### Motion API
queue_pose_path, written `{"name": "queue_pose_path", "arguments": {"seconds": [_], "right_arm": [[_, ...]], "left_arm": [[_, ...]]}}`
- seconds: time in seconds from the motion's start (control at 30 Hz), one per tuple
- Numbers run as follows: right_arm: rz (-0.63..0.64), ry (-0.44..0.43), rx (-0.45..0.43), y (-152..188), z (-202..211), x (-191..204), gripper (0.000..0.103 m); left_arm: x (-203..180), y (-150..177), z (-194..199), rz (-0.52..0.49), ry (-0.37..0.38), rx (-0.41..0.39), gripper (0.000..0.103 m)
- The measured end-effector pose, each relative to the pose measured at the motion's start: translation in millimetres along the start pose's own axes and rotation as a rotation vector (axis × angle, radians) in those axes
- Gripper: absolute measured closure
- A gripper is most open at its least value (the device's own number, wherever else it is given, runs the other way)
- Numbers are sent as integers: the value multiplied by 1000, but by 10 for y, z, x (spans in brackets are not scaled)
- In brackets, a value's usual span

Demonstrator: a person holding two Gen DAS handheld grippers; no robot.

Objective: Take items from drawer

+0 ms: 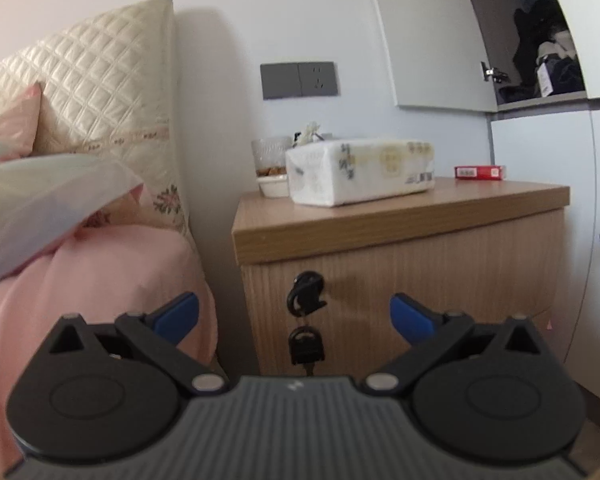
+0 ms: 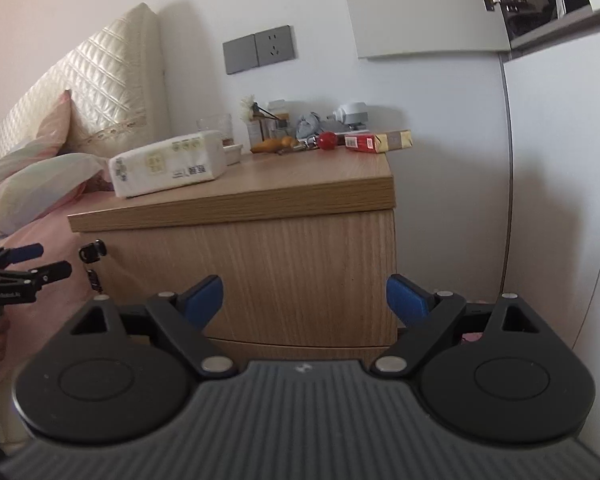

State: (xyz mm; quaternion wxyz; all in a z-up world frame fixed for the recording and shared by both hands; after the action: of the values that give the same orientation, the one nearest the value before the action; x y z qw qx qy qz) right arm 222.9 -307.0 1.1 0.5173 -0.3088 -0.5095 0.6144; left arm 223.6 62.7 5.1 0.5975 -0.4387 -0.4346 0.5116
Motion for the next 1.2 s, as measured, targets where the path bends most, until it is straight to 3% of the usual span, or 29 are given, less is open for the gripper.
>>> {"name": "queue_pose_path", "arguments": {"seconds": [0.37, 0.43, 0.47, 0.8, 1.2], "right_arm": [[-22, -105, -41, 138, -606, -328, 12], [-17, -125, -54, 171, -661, -309, 0], [-13, -133, -68, 191, -670, -290, 0], [22, -68, -158, 190, -591, -340, 0], [-18, -137, -90, 147, -886, -512, 1]], "left_arm": [[209, 234, -568, 64, 56, 60, 0], [227, 260, -639, 63, 50, 62, 0], [233, 275, -670, 59, 48, 64, 0], [239, 241, -721, 32, 81, 38, 0], [215, 220, -786, 50, 170, 58, 3]]}}
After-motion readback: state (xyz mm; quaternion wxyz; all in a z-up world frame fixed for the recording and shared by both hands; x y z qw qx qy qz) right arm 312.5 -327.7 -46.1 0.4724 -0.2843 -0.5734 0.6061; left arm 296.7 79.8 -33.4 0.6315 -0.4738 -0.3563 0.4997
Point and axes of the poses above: each gripper's, at about its wrist camera, not at the fingertips, and z roughly against the way its jaws point, x to its left, y to its underside, the point moved 1 cm from there along -z, roughly the way its jaws point, and after that the axes turned 3 degrees about z, right-handed, at the moved point
